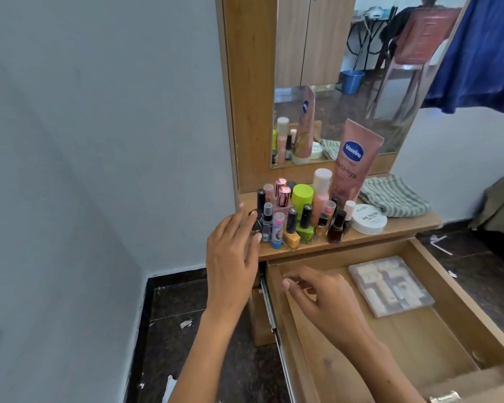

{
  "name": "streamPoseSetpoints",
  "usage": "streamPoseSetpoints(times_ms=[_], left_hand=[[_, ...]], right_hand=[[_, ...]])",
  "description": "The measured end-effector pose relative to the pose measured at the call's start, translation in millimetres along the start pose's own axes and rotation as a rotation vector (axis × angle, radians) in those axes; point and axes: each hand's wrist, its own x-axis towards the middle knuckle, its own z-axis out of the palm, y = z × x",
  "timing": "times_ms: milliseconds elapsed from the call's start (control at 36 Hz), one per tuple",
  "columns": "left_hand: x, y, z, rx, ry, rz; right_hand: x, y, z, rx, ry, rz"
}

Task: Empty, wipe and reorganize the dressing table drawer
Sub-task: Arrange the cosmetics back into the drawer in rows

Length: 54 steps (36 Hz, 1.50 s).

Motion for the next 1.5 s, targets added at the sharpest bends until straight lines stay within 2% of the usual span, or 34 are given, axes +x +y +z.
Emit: streamPoseSetpoints(times_ms=[139, 278, 361, 417, 500, 583, 667, 722, 833, 944, 1139, 1500], left_hand=[[-3, 3, -4, -0.196, 0.067, -0.073], [-9, 6, -5, -0.242, 0.119, -0.083], [-20, 16, -13, -0.285, 0.114, -0.017], [-30, 23, -19, -0.309, 0.037, 0.064], [-46, 31, -21, -0.373, -0.069, 0.089], [-54, 34, -19, -0.394, -0.096, 0.049], [-54, 33, -17, -0.394, -0.152, 0.034], [-53, 32, -17, -0.383, -0.174, 0.012], [-51, 26, -18, -0.368, -0.112, -0.091], [-54, 22, -20, -0.387, -0.063, -0.164], [-57, 16, -20, -0.396, -0.015, -0.195], [-54, 17, -15, -0.398, -0.047, -0.194]], right_hand=[[-1, 0, 0, 0.011, 0.010, 0.010], [0, -1, 1, 0.081, 0.093, -0.016], [0, -3, -1, 0.215, 0.191, -0.026], [0, -5, -4, 0.291, 0.212, -0.050], [0, -10, -7, 0.302, 0.173, -0.087], [-3, -12, -9, 0.272, 0.147, -0.064], [-4, -7, -13, 0.244, 0.085, 0.037], [0, 1, -17, 0.157, -0.017, 0.133], [13, 27, -13, 0.050, -0.131, 0.284], [22, 41, 1, -0.116, -0.246, 0.330], [27, 44, 25, -0.118, -0.274, 0.323], [26, 43, 35, -0.073, -0.325, 0.258]])
